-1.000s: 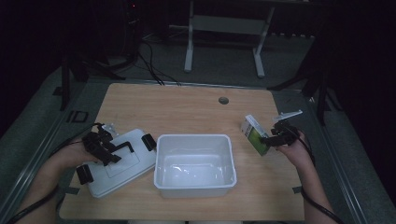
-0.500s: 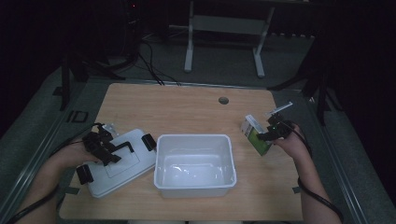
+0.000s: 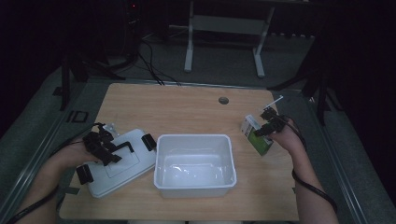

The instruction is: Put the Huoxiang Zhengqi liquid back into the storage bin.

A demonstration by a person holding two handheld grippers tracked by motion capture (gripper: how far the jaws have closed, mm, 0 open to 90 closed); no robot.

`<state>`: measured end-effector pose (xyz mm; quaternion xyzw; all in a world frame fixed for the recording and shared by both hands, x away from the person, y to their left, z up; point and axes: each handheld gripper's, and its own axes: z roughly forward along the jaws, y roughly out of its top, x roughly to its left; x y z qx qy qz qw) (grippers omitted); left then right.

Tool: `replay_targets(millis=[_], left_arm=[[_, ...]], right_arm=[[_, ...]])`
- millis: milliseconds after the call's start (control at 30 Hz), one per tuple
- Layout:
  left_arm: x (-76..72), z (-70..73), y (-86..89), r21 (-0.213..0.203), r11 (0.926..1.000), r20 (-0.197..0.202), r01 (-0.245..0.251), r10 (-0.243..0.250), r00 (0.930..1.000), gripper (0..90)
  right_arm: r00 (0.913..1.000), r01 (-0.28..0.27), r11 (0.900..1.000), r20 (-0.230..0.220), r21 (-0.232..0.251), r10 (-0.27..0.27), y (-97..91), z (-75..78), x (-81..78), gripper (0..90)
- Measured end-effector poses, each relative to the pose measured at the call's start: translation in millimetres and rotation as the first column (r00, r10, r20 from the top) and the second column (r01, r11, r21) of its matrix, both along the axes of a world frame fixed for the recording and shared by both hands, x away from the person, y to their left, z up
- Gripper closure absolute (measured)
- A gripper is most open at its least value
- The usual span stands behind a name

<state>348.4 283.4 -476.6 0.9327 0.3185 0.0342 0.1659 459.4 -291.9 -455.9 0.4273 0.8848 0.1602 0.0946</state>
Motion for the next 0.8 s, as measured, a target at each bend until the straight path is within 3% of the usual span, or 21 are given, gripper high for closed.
replay_targets(millis=[333,800], left_arm=[[0.2,-0.5,-1.3,0.008,1.0000,0.000,0.004,-0.004,1.0000,36.6],[0.8,-3.1,-3.0,0.013,0.9999,-0.010,0.006,-0.006,0.9999,36.6]], right_arm=[[0.9946,-0.029,0.9969,-0.102,-0.073,0.022,13.6,-3.0,11.5,57.3],[0.9862,-0.070,0.9879,-0.159,-0.138,0.047,20.5,-1.3,19.7,57.9]])
